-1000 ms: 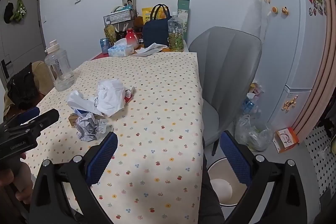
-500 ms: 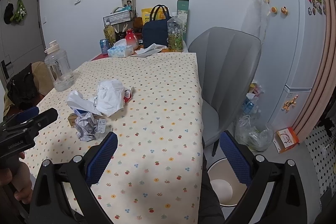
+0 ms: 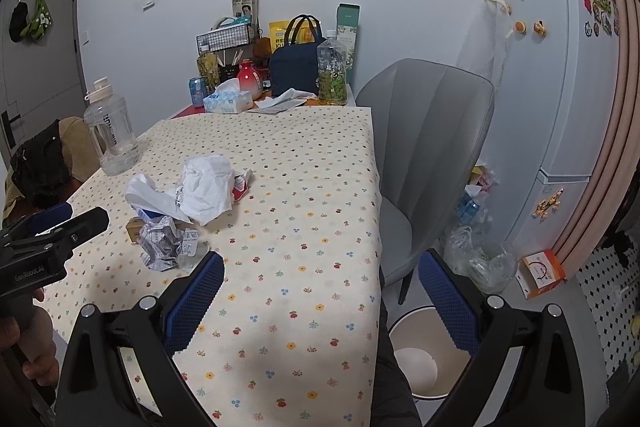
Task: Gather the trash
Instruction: 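Move both tools toward the trash pile on the table, then grasp the white paper strip with the right tool while the left tool grasps the blue tissue packet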
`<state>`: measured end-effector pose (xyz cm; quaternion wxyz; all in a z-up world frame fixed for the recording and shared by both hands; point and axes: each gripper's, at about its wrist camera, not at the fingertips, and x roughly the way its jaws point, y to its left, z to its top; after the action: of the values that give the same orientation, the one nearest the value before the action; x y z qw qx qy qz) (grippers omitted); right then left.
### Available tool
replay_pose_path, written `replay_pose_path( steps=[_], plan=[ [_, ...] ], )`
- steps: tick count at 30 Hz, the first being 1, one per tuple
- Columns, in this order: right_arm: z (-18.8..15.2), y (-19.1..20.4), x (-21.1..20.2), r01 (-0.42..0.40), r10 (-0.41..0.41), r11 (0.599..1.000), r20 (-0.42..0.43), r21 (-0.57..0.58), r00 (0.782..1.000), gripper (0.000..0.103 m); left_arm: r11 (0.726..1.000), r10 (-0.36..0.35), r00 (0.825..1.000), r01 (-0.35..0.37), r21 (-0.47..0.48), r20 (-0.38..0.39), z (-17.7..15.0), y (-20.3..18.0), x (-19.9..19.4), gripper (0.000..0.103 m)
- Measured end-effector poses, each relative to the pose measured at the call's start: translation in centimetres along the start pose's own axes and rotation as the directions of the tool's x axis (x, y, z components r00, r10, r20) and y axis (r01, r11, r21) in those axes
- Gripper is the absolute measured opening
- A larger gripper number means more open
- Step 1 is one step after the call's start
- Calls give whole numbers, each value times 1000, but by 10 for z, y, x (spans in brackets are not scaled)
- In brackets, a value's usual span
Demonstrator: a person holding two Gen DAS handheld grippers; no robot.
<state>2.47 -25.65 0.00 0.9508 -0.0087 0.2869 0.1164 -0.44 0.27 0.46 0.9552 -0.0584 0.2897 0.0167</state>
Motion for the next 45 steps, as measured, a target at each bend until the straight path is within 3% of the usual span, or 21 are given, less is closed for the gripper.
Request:
replay_pose_path(
  steps=[33, 37, 45],
  plan=[
    [1, 0, -1, -78, 78, 997, 13, 5, 997, 95, 1000, 14, 1000, -14, -12, 21, 0, 8, -8, 98],
    [2, 7, 2, -148, 148, 989, 2, -13, 989, 95, 1000, 15, 1000, -14, -27, 26, 0, 16, -8, 98],
    [16, 22, 12, -185, 185, 982, -3, -24, 983, 95, 995, 25, 999, -22, -101, 29, -4, 50, -5, 98]
  ],
)
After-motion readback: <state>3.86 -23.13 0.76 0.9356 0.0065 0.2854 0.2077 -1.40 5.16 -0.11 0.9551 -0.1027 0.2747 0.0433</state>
